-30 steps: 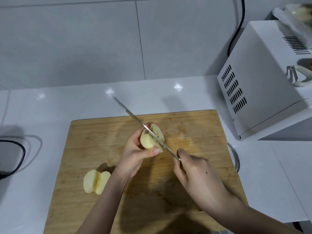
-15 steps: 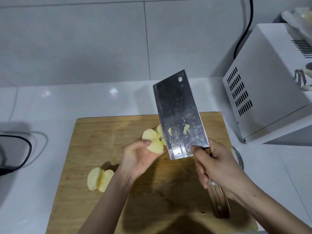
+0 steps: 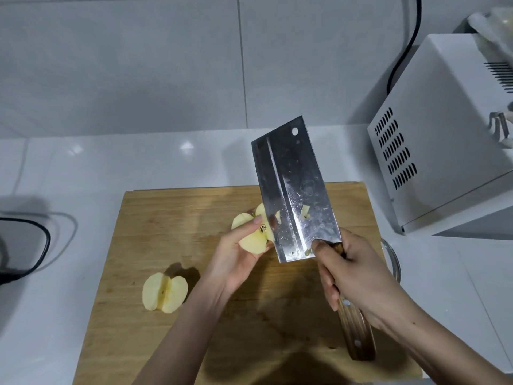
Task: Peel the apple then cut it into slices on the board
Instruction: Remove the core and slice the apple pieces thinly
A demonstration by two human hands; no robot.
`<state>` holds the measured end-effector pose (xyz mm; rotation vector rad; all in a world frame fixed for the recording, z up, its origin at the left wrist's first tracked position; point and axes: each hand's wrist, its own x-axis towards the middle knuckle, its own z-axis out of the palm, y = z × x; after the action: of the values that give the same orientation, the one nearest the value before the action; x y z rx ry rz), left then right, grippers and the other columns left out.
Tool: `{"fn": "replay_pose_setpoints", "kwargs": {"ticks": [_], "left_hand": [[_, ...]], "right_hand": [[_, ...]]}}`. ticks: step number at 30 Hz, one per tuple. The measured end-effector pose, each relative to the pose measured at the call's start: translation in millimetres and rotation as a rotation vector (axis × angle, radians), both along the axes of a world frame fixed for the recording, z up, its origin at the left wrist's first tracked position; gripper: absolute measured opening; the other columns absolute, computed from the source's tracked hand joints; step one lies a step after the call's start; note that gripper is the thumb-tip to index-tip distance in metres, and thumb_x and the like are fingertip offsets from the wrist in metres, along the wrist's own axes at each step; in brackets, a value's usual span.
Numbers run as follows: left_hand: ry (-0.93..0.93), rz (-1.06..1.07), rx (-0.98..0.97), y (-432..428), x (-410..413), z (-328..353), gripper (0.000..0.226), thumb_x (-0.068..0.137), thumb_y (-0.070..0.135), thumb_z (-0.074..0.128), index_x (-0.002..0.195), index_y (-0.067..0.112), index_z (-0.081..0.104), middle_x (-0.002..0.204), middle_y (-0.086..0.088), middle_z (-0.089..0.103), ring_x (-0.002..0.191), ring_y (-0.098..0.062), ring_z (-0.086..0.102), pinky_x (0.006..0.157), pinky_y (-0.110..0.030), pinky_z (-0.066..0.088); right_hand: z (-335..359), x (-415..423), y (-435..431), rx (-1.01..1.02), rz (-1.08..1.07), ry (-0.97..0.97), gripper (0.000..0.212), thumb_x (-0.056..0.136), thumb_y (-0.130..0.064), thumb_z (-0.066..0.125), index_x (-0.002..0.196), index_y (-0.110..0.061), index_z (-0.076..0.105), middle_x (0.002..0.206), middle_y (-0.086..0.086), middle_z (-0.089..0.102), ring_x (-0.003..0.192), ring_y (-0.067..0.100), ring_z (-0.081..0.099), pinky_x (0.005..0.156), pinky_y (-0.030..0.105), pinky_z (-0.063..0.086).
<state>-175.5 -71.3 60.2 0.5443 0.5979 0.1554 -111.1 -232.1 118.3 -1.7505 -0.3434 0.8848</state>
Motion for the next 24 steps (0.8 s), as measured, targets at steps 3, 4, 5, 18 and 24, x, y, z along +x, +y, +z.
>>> {"fn": "replay_pose_setpoints", "kwargs": {"ticks": [3,4,5,18,24], "left_hand": [[0.021,0.004,0.034,0,0,-1,0.030,0.067,0.003,0.061,0.095,0.012,0.054,0.074,-0.005,0.072,0.069,-0.017,0.068,0.061,-0.028,0.055],[0.028,-0.003,0.051,0,1,-1,0.031,0.067,0.003,0.061,0.095,0.012,0.055,0.073,-0.005,0.072,0.067,-0.016,0.069,0.059,-0.027,0.055],[0.036,-0.013,0.075,0,1,-2,0.031,0.066,0.003,0.061,0.095,0.012,0.055,0.073,-0.004,0.072,0.066,-0.016,0.069,0.057,-0.027,0.055],[0.137,-0.085,0.165,-2,7,-2,0.034,0.058,0.004,0.068,0.090,0.008,0.056,0.071,-0.005,0.066,0.068,-0.019,0.058,0.045,-0.022,0.047],[0.115,-0.045,0.120,-7,3,-8,0.050,0.061,0.003,0.068,0.107,0.004,0.050,0.078,-0.008,0.064,0.062,-0.016,0.060,0.043,-0.021,0.047]], "right_hand": [[-1,0,-1,-0.002,0.021,0.013,0.038,0.096,-0.012,0.045,0.062,-0.028,0.052,0.040,0.004,0.042,0.030,0.018,0.038,0.036,0.025,0.037],[-1,1,0,-0.006,0.028,0.015,0.045,0.096,-0.011,0.045,0.058,-0.033,0.053,0.040,0.003,0.042,0.029,0.017,0.038,0.036,0.024,0.037],[-1,1,0,-0.011,0.030,0.012,0.048,0.096,-0.011,0.044,0.056,-0.036,0.053,0.039,0.002,0.042,0.029,0.017,0.038,0.035,0.023,0.036],[-4,-6,4,-0.059,0.023,-0.023,0.033,0.096,-0.014,0.045,0.064,-0.022,0.046,0.037,0.003,0.042,0.028,0.018,0.039,0.036,0.023,0.035],[-3,-2,3,-0.050,0.025,0.103,0.035,0.097,-0.012,0.045,0.062,-0.012,0.043,0.036,0.001,0.039,0.027,0.016,0.035,0.034,0.024,0.034]]}}
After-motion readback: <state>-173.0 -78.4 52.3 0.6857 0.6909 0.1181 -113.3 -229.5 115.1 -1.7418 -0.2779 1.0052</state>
